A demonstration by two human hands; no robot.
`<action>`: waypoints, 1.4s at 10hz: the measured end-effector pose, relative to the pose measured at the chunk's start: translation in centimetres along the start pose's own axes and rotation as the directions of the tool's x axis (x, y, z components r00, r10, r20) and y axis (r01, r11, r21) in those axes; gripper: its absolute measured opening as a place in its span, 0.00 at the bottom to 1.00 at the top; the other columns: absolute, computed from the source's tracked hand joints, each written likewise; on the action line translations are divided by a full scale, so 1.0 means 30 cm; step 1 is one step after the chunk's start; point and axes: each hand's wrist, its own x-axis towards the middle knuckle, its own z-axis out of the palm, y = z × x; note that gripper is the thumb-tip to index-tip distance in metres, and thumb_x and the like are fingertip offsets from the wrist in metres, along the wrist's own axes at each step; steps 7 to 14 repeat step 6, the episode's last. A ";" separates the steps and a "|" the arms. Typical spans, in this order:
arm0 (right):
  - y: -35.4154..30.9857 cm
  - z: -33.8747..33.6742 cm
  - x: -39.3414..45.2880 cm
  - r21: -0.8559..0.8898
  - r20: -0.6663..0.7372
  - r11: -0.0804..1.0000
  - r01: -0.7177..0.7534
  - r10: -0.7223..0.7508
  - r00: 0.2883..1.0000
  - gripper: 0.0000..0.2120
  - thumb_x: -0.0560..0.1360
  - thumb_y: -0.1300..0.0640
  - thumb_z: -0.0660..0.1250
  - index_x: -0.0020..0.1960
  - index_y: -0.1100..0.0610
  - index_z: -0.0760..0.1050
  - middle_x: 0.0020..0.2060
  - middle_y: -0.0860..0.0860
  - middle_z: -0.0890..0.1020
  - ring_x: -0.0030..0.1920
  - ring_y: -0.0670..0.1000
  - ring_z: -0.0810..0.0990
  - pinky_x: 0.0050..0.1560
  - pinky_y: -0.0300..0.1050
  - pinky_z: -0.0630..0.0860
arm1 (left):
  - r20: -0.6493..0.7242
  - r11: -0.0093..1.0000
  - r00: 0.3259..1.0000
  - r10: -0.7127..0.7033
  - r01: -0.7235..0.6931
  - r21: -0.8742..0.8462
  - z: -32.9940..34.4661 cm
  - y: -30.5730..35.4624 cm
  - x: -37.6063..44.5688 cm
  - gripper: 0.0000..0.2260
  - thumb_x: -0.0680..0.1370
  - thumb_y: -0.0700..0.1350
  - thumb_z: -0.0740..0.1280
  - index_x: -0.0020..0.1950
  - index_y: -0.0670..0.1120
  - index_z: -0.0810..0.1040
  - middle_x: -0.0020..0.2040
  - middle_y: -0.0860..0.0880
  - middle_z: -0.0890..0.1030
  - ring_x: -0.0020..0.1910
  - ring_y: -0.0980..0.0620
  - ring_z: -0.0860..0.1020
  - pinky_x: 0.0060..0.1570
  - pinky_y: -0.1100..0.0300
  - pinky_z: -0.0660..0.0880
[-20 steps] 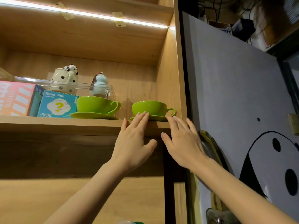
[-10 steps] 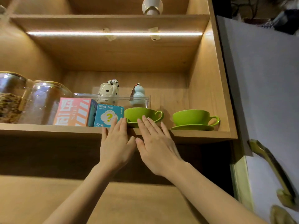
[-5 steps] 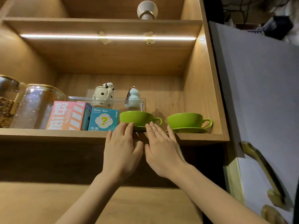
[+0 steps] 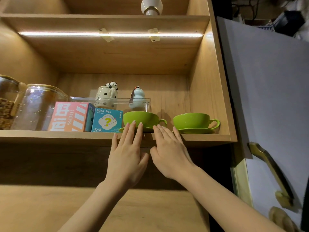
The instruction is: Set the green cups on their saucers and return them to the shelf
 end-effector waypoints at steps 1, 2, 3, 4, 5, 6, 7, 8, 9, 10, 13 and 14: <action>0.001 0.001 0.000 -0.013 0.000 1.000 0.005 -0.005 1.000 0.28 0.78 0.53 0.51 0.75 0.56 0.47 0.77 0.52 0.53 0.76 0.49 0.49 0.75 0.50 0.39 | 0.010 1.000 1.000 0.009 -0.009 -0.005 0.008 -0.008 -0.001 0.32 0.66 0.59 0.38 0.68 0.55 0.32 0.71 0.55 0.35 0.70 0.56 0.33 0.68 0.56 0.35; -0.001 -0.001 -0.002 -0.027 0.014 1.000 0.000 0.001 1.000 0.28 0.78 0.53 0.51 0.75 0.56 0.46 0.77 0.52 0.52 0.76 0.49 0.48 0.75 0.50 0.39 | 0.019 1.000 1.000 0.002 -0.002 -0.009 0.009 -0.012 -0.002 0.32 0.66 0.59 0.39 0.68 0.56 0.32 0.71 0.55 0.35 0.70 0.56 0.33 0.68 0.56 0.35; -0.001 -0.006 -0.011 -0.050 0.024 0.999 0.008 -0.006 1.000 0.29 0.78 0.52 0.51 0.75 0.56 0.44 0.77 0.53 0.51 0.76 0.49 0.47 0.76 0.50 0.39 | 0.027 1.000 1.000 0.004 -0.003 -0.028 0.000 -0.006 -0.006 0.31 0.67 0.59 0.40 0.68 0.56 0.33 0.71 0.55 0.35 0.71 0.56 0.34 0.69 0.55 0.35; 0.005 -0.010 -0.007 -0.077 0.052 0.997 0.008 -0.004 0.999 0.30 0.79 0.51 0.51 0.75 0.56 0.42 0.77 0.52 0.49 0.76 0.50 0.46 0.76 0.50 0.40 | 0.069 1.000 0.997 -0.017 0.018 -0.016 -0.007 -0.005 0.000 0.30 0.72 0.57 0.48 0.67 0.57 0.32 0.71 0.55 0.33 0.71 0.56 0.34 0.69 0.54 0.35; 0.017 -0.023 -0.009 -0.081 0.085 0.997 0.020 -0.013 0.996 0.31 0.78 0.51 0.52 0.75 0.56 0.42 0.77 0.52 0.48 0.76 0.50 0.46 0.75 0.49 0.40 | 0.142 1.000 0.990 -0.024 0.021 0.022 -0.027 -0.001 0.007 0.33 0.77 0.53 0.55 0.70 0.55 0.33 0.72 0.53 0.33 0.72 0.55 0.34 0.71 0.52 0.39; 0.020 -0.060 -0.008 -0.080 0.183 0.996 0.039 -0.024 0.983 0.31 0.78 0.51 0.53 0.75 0.56 0.42 0.77 0.52 0.48 0.76 0.50 0.46 0.75 0.48 0.41 | 0.235 0.999 0.972 -0.029 0.023 0.028 -0.075 0.014 0.031 0.33 0.77 0.51 0.57 0.74 0.52 0.40 0.76 0.50 0.39 0.75 0.53 0.39 0.74 0.50 0.45; 0.020 -0.060 -0.008 -0.080 0.183 0.996 0.039 -0.024 0.983 0.31 0.78 0.51 0.53 0.75 0.56 0.42 0.77 0.52 0.48 0.76 0.50 0.46 0.75 0.48 0.41 | 0.235 0.999 0.972 -0.029 0.023 0.028 -0.075 0.014 0.031 0.33 0.77 0.51 0.57 0.74 0.52 0.40 0.76 0.50 0.39 0.75 0.53 0.39 0.74 0.50 0.45; 0.020 -0.060 -0.008 -0.080 0.183 0.996 0.039 -0.024 0.983 0.31 0.78 0.51 0.53 0.75 0.56 0.42 0.77 0.52 0.48 0.76 0.50 0.46 0.75 0.48 0.41 | 0.235 0.999 0.972 -0.029 0.023 0.028 -0.075 0.014 0.031 0.33 0.77 0.51 0.57 0.74 0.52 0.40 0.76 0.50 0.39 0.75 0.53 0.39 0.74 0.50 0.45; 0.020 -0.060 -0.008 -0.080 0.183 0.996 0.039 -0.024 0.983 0.31 0.78 0.51 0.53 0.75 0.56 0.42 0.77 0.52 0.48 0.76 0.50 0.46 0.75 0.48 0.41 | 0.235 0.999 0.972 -0.029 0.023 0.028 -0.075 0.014 0.031 0.33 0.77 0.51 0.57 0.74 0.52 0.40 0.76 0.50 0.39 0.75 0.53 0.39 0.74 0.50 0.45; 0.020 -0.060 -0.008 -0.080 0.183 0.996 0.039 -0.024 0.983 0.31 0.78 0.51 0.53 0.75 0.56 0.42 0.77 0.52 0.48 0.76 0.50 0.46 0.75 0.48 0.41 | 0.235 0.999 0.972 -0.029 0.023 0.028 -0.075 0.014 0.031 0.33 0.77 0.51 0.57 0.74 0.52 0.40 0.76 0.50 0.39 0.75 0.53 0.39 0.74 0.50 0.45; 0.020 -0.060 -0.008 -0.080 0.183 0.996 0.039 -0.024 0.983 0.31 0.78 0.51 0.53 0.75 0.56 0.42 0.77 0.52 0.48 0.76 0.50 0.46 0.75 0.48 0.41 | 0.235 0.999 0.972 -0.029 0.023 0.028 -0.075 0.014 0.031 0.33 0.77 0.51 0.57 0.74 0.52 0.40 0.76 0.50 0.39 0.75 0.53 0.39 0.74 0.50 0.45; 0.020 -0.060 -0.008 -0.080 0.183 0.996 0.039 -0.024 0.983 0.31 0.78 0.51 0.53 0.75 0.56 0.42 0.77 0.52 0.48 0.76 0.50 0.46 0.75 0.48 0.41 | 0.235 0.999 0.972 -0.029 0.023 0.028 -0.075 0.014 0.031 0.33 0.77 0.51 0.57 0.74 0.52 0.40 0.76 0.50 0.39 0.75 0.53 0.39 0.74 0.50 0.45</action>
